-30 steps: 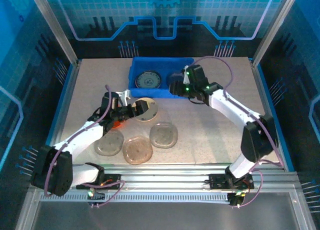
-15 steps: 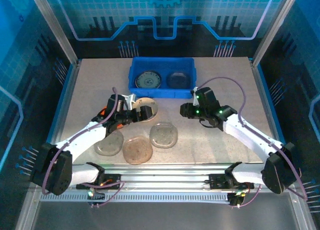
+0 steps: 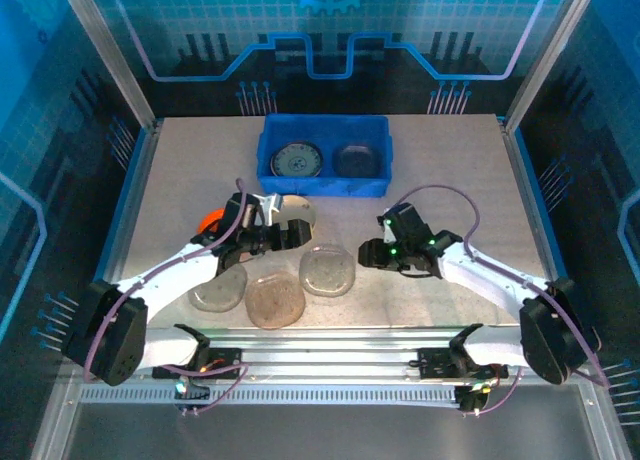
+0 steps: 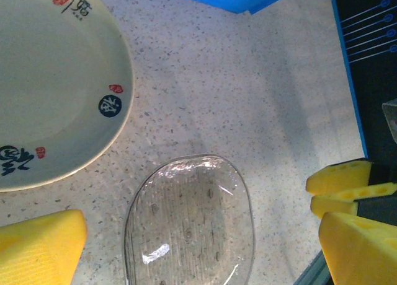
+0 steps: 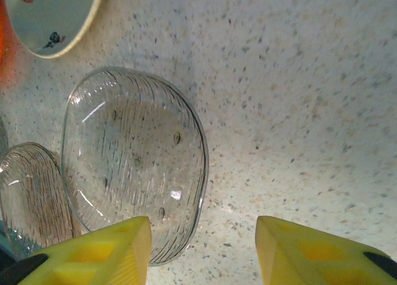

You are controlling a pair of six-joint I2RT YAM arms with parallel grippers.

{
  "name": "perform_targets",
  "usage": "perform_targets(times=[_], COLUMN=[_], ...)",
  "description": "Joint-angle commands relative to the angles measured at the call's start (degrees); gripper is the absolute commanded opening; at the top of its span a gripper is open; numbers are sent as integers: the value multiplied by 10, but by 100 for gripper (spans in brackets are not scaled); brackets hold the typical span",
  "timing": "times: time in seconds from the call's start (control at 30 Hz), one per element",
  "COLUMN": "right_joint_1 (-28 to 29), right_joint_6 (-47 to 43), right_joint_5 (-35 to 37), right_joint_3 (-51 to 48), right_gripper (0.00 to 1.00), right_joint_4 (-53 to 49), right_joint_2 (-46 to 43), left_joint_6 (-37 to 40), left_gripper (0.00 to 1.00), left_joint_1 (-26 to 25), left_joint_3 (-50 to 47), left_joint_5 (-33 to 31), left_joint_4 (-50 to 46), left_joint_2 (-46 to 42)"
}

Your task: Place the plates into the plastic bin on the countertop

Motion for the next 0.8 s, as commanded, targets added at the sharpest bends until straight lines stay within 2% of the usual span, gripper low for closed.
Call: perform_targets(times=[0.0,0.1,0.77], right_joint_1=[10,11,22], right_joint_6=[21,24,54], right_joint_5=[-40,-54,-104], right_joint_3=[-8,-7,-8], right_gripper=[48,41,31], right_joint_4=[37,51,112], right_joint_2=[23,43,156], left_joint_6=[9,8,3], left_gripper=[97,97,96], left_joint_1=[-7,-8,-12], left_joint_3=[-8,-9,-10], left_joint_5=[-6,-5,-3], left_joint_4=[5,10,26], left_joint_2=[10,16,37])
